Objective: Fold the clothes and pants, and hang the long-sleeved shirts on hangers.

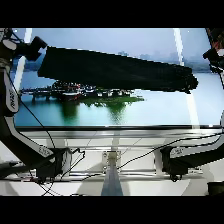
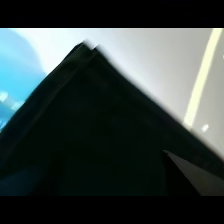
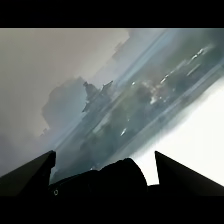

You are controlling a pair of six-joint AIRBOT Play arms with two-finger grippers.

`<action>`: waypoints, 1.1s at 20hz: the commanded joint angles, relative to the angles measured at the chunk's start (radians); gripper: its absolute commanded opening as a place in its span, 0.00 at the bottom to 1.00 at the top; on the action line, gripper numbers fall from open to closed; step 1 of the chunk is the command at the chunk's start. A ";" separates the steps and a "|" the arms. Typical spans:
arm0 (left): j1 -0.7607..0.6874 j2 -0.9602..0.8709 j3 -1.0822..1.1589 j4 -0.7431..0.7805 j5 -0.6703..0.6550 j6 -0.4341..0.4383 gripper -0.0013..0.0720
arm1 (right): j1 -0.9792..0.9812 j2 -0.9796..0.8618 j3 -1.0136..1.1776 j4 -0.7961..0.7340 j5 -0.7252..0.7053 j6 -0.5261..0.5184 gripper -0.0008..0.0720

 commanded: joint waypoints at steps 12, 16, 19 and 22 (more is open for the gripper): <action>-0.006 0.235 -0.355 0.475 -0.241 -0.052 0.85 | 0.001 0.001 0.001 -0.021 0.072 -0.093 0.95; -0.005 0.228 -0.454 0.357 0.069 -0.251 0.98 | 0.001 0.001 0.001 -0.022 0.072 -0.093 0.95; -0.010 0.166 -0.454 0.149 0.270 -0.251 0.98 | 0.001 0.001 0.001 -0.022 0.073 -0.093 0.95; -0.011 0.093 -0.454 0.040 0.393 -0.250 0.97 | 0.001 0.001 0.001 -0.022 0.076 -0.093 0.95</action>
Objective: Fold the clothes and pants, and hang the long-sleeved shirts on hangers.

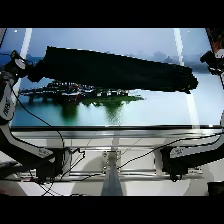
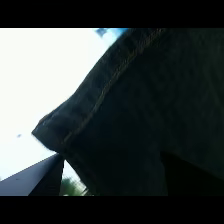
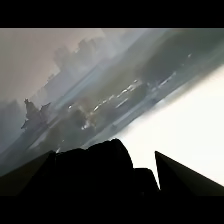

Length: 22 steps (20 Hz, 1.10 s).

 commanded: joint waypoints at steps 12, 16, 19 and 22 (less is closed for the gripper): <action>-0.014 0.204 -0.006 0.070 -0.088 0.348 0.04 | 0.078 0.133 0.031 0.014 0.018 -0.177 0.13; -0.044 0.380 -0.006 0.212 -0.256 0.349 0.04 | 0.300 0.142 0.065 0.024 -0.002 -0.177 0.10; -0.092 0.490 -0.006 0.216 -0.291 0.348 0.04 | 0.549 0.103 0.065 0.024 -0.023 -0.103 0.09; -0.161 0.578 -0.006 0.216 -0.360 0.348 0.05 | 0.819 0.043 0.067 0.024 -0.080 0.002 0.09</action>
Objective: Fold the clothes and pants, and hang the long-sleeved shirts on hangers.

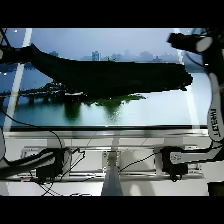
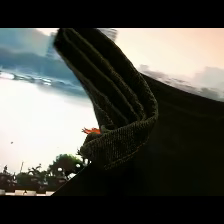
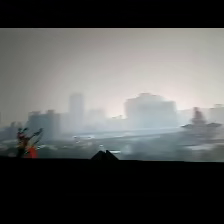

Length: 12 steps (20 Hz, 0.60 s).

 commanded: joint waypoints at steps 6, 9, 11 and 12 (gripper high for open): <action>-0.143 0.170 0.000 0.017 -0.092 0.005 0.05 | 0.726 -0.224 0.098 0.002 -0.135 0.185 0.09; -0.143 0.177 0.000 0.017 -0.092 -0.002 0.05 | 0.885 -0.343 0.216 0.001 -0.134 0.231 0.09; -0.143 0.175 0.000 0.017 -0.091 -0.002 0.05 | 0.937 -0.387 0.262 0.000 -0.138 0.262 0.09; -0.143 0.175 0.000 0.016 -0.090 -0.002 0.05 | 0.942 -0.389 0.264 -0.007 -0.136 0.262 0.09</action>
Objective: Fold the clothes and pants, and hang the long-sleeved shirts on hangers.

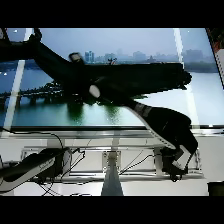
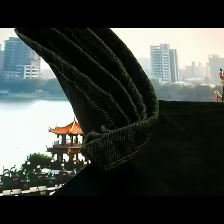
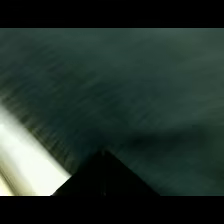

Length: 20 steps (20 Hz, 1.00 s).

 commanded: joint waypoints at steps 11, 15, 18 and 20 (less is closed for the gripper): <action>-0.171 -0.168 -0.002 -0.301 0.036 0.023 0.05 | -0.415 0.101 0.060 -0.158 0.398 0.028 0.10; -0.433 -0.329 -0.001 -0.341 0.125 -0.035 0.06 | -0.616 0.138 0.060 -0.157 0.461 0.029 0.10; -0.557 -0.369 -0.001 -0.348 0.152 -0.026 0.96 | -0.718 0.144 0.060 -0.157 0.540 0.029 0.10; -0.573 -0.353 -0.001 -0.271 0.145 -0.026 0.96 | -0.762 0.144 0.059 -0.158 0.582 0.028 0.10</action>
